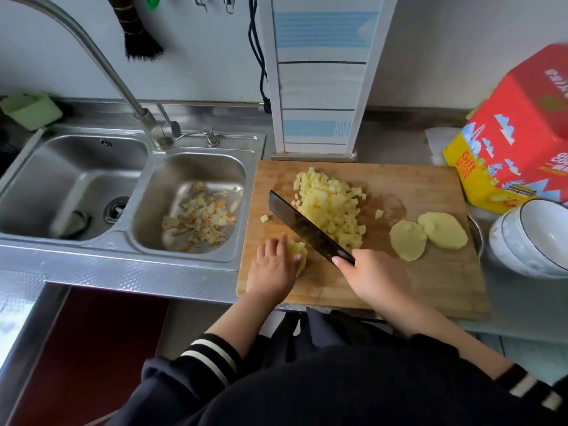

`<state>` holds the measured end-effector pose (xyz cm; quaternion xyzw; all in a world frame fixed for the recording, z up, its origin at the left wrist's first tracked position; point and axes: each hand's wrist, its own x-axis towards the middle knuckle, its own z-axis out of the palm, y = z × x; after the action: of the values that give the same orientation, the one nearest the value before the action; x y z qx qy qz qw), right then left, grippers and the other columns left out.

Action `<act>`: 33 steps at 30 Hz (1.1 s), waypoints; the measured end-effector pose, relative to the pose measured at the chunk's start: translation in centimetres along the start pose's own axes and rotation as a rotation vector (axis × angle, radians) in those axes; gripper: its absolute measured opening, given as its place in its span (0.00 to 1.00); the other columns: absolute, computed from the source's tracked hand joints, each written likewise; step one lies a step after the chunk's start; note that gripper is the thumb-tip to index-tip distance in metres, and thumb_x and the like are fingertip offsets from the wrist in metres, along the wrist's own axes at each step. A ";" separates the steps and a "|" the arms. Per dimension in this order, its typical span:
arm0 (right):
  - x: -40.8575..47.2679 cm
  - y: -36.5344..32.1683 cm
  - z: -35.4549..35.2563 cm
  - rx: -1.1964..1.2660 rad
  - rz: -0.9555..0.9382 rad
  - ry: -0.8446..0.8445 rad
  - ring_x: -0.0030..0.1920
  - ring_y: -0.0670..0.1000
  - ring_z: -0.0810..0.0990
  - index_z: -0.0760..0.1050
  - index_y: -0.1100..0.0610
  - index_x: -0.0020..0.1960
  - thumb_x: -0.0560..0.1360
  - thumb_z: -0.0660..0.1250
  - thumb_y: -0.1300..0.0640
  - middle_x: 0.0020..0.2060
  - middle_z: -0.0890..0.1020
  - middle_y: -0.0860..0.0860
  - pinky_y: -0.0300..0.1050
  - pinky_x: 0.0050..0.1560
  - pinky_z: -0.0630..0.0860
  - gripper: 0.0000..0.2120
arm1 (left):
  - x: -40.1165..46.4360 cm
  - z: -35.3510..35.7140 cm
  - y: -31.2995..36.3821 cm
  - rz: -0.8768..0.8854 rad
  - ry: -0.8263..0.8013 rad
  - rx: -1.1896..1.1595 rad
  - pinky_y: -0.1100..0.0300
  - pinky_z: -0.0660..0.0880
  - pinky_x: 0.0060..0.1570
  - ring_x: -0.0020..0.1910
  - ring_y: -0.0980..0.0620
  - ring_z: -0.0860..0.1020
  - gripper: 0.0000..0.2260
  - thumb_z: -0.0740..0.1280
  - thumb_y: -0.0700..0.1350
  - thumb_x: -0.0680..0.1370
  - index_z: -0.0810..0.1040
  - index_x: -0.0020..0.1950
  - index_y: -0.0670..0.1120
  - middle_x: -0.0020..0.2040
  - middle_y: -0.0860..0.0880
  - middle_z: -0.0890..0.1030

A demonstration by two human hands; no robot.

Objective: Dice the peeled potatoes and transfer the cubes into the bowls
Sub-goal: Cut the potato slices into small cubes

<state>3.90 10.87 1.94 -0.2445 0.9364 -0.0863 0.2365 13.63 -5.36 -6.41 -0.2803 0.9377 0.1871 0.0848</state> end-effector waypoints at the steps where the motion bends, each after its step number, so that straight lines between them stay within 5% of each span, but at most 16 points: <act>1: 0.0 0.0 0.0 0.008 0.006 0.001 0.35 0.50 0.77 0.74 0.52 0.43 0.80 0.55 0.39 0.32 0.77 0.46 0.43 0.29 0.66 0.20 | 0.3 -0.1 -0.3 -0.001 -0.005 0.008 0.53 0.62 0.67 0.70 0.44 0.63 0.31 0.49 0.61 0.82 0.51 0.80 0.45 0.72 0.44 0.64; 9: -0.2 0.3 -0.1 0.007 -0.003 -0.007 0.38 0.53 0.79 0.72 0.51 0.41 0.80 0.55 0.39 0.32 0.75 0.46 0.44 0.32 0.67 0.19 | 0.6 0.3 -1.9 -0.016 0.016 -0.114 0.51 0.61 0.70 0.70 0.44 0.63 0.37 0.55 0.67 0.78 0.53 0.79 0.47 0.70 0.45 0.64; 14: -0.6 0.3 -0.3 -0.028 -0.045 0.011 0.35 0.52 0.77 0.72 0.52 0.41 0.81 0.54 0.40 0.31 0.75 0.46 0.44 0.30 0.67 0.19 | -1.7 2.4 -2.2 0.146 0.297 -0.136 0.48 0.73 0.59 0.59 0.41 0.73 0.26 0.60 0.60 0.77 0.69 0.68 0.45 0.65 0.44 0.70; 18: -0.7 -0.2 -0.2 -0.081 -0.098 -0.019 0.34 0.50 0.76 0.70 0.52 0.43 0.82 0.52 0.42 0.31 0.74 0.46 0.44 0.31 0.68 0.18 | -1.8 2.8 -2.6 0.237 0.399 -0.107 0.49 0.73 0.57 0.57 0.42 0.73 0.18 0.64 0.56 0.78 0.73 0.62 0.47 0.64 0.44 0.71; 33: -0.3 -0.9 0.1 -0.238 -0.154 -0.097 0.34 0.51 0.71 0.65 0.52 0.44 0.84 0.49 0.45 0.32 0.69 0.46 0.44 0.28 0.60 0.15 | -1.0 4.2 -3.7 0.414 0.463 -0.094 0.52 0.79 0.41 0.51 0.43 0.77 0.13 0.64 0.51 0.79 0.78 0.56 0.44 0.57 0.42 0.77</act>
<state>4.54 10.21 2.24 -0.3456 0.9060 0.0193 0.2435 16.74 -6.09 -11.17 -0.1222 0.9595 0.1750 -0.1838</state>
